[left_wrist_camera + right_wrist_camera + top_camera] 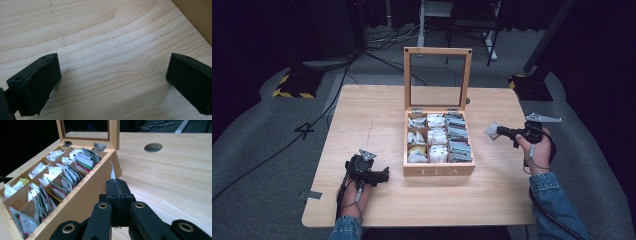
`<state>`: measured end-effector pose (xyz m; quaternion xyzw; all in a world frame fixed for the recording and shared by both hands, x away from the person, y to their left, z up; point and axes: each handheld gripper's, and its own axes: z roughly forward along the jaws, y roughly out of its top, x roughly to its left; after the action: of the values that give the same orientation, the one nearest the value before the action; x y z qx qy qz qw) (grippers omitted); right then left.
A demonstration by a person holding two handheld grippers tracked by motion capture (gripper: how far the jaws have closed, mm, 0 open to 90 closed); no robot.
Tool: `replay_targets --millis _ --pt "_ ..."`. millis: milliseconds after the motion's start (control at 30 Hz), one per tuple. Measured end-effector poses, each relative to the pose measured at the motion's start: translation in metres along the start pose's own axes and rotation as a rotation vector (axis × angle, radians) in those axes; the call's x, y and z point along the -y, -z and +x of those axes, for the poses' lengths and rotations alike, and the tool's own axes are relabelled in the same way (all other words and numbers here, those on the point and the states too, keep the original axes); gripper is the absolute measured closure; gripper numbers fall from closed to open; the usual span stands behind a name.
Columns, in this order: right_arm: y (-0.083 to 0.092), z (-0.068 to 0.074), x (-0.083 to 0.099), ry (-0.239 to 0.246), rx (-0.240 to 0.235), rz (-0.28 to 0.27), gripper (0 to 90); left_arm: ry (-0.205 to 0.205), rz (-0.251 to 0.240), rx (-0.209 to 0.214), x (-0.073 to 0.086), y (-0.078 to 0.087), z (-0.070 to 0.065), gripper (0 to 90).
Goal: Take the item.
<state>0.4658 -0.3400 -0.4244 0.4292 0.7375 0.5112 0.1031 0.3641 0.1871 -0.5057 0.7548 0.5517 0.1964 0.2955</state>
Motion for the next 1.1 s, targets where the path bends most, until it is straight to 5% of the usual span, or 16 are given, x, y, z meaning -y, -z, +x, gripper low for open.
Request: replay_targets --millis 1100 --pt "-0.024 -0.021 0.025 -0.066 0.051 0.140 84.9 0.000 0.000 0.001 0.000 0.000 0.000 0.0"
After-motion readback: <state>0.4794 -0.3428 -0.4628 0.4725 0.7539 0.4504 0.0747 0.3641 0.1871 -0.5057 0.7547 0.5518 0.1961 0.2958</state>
